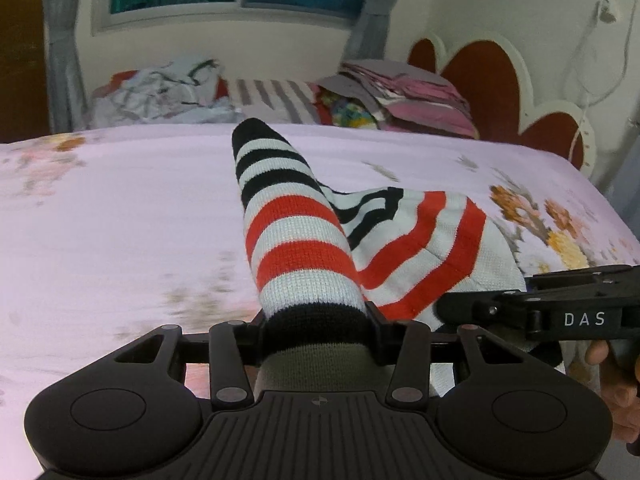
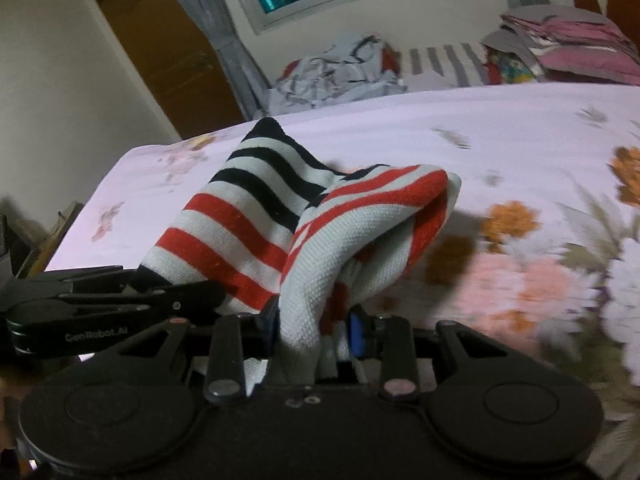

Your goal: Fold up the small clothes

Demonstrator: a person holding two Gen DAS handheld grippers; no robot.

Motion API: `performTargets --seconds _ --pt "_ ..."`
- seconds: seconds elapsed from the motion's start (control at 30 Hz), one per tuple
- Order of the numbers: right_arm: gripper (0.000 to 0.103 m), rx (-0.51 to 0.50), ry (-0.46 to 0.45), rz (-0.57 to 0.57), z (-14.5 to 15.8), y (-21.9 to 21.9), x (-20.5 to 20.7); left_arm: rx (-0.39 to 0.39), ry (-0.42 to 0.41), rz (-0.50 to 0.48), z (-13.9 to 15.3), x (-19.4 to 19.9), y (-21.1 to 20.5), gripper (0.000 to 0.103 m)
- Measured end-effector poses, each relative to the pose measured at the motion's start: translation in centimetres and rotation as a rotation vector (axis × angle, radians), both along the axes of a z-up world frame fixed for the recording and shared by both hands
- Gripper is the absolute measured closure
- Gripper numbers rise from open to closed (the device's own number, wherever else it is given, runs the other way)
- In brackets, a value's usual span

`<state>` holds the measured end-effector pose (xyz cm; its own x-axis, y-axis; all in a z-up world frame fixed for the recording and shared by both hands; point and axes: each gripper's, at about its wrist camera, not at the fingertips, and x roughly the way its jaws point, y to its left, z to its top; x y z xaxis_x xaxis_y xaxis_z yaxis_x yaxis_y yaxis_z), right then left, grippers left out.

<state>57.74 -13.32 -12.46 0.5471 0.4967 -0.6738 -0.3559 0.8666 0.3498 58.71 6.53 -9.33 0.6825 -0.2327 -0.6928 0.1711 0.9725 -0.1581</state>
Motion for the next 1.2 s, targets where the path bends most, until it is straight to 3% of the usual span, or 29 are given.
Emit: performTargets --seconds 0.33,0.5,0.67,0.8,0.93,1.1,1.2 --pt "0.071 0.022 -0.005 0.091 -0.3 12.1 0.1 0.005 0.008 0.089 -0.5 -2.0 13.0 0.058" --pt "0.071 0.018 0.02 0.101 -1.7 16.2 1.2 -0.023 0.039 0.122 -2.3 -1.3 17.3 0.058" --pt "0.071 -0.021 0.073 0.057 -3.7 16.5 2.3 -0.084 0.071 0.135 -5.5 -0.7 18.8 0.056" --pt "0.071 -0.029 0.133 0.024 -5.9 15.1 2.7 -0.101 0.084 0.156 -7.9 -1.0 19.4 0.034" --pt "0.07 0.03 0.16 -0.019 -7.1 14.3 2.5 -0.212 0.12 0.186 -9.3 -0.7 20.7 0.031" --pt "0.067 0.021 0.157 -0.031 -6.8 14.3 1.9 -0.145 0.114 0.158 -8.6 -0.7 20.2 0.026" --pt "0.061 -0.056 0.117 -0.022 -4.8 14.6 1.4 -0.12 0.062 0.164 -6.0 -1.9 21.5 0.026"
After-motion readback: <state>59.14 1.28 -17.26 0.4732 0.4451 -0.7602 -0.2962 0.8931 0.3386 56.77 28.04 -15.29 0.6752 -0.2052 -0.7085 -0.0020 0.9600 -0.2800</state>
